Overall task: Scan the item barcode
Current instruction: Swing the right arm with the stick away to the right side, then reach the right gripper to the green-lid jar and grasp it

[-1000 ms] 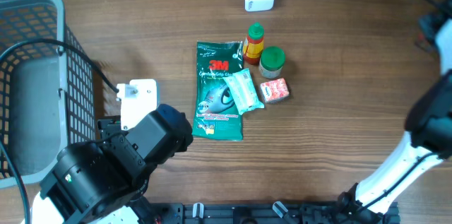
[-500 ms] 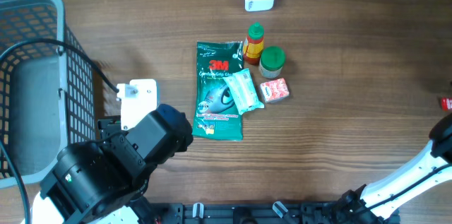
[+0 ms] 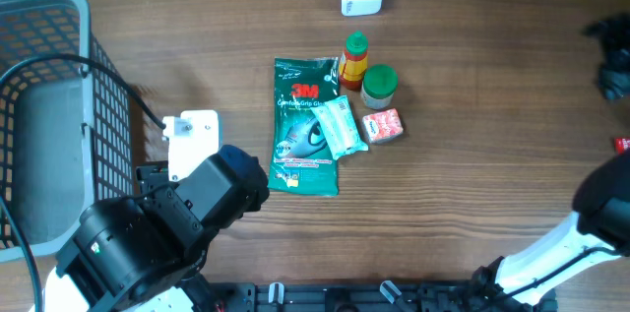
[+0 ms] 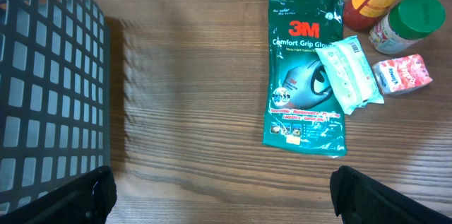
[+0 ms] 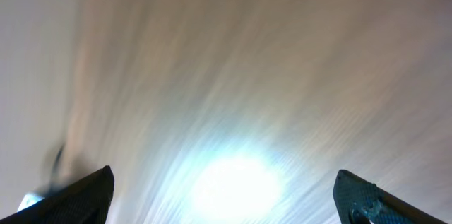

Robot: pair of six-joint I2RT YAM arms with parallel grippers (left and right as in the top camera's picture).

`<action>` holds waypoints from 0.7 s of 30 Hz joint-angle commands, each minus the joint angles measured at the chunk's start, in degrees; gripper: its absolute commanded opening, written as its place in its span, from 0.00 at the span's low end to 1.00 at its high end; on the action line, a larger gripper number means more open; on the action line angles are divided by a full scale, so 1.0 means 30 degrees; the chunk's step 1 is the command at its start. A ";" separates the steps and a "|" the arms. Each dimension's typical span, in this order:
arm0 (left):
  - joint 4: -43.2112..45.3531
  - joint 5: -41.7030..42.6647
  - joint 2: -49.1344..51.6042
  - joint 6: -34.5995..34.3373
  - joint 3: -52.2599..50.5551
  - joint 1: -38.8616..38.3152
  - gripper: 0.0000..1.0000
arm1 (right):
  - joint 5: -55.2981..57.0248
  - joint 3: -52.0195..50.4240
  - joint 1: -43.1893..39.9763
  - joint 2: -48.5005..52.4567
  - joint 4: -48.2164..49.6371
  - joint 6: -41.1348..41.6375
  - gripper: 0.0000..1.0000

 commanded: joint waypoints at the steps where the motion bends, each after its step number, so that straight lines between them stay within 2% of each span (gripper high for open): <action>1: 0.0051 -0.0306 -0.0029 -0.0386 -0.0066 -0.0051 1.00 | -0.1982 0.0109 0.3475 -0.0066 -0.0525 -0.0386 1.00; 7: 0.0051 -0.0306 -0.0029 -0.0386 -0.0066 -0.0051 1.00 | -0.1282 0.0109 0.8255 -0.0073 -0.0233 -0.1392 1.00; 9: 0.0051 -0.0306 -0.0029 -0.0386 -0.0066 -0.0051 1.00 | 0.0794 0.0102 0.9755 -0.0066 0.0109 -0.3024 1.00; 12: 0.0051 -0.0313 -0.0029 -0.0386 -0.0066 -0.0051 1.00 | 0.3147 -0.0044 1.1351 -0.0066 -0.0109 -0.2980 1.00; 16: 0.0051 -0.0306 -0.0029 -0.0386 -0.0066 -0.0051 1.00 | 0.2499 -0.0226 1.2786 -0.0066 -0.1268 -0.3381 1.00; 21: 0.0051 -0.0306 -0.0029 -0.0386 -0.0066 -0.0051 1.00 | 0.2499 -0.0364 1.3719 -0.0066 -0.1916 -0.7388 1.00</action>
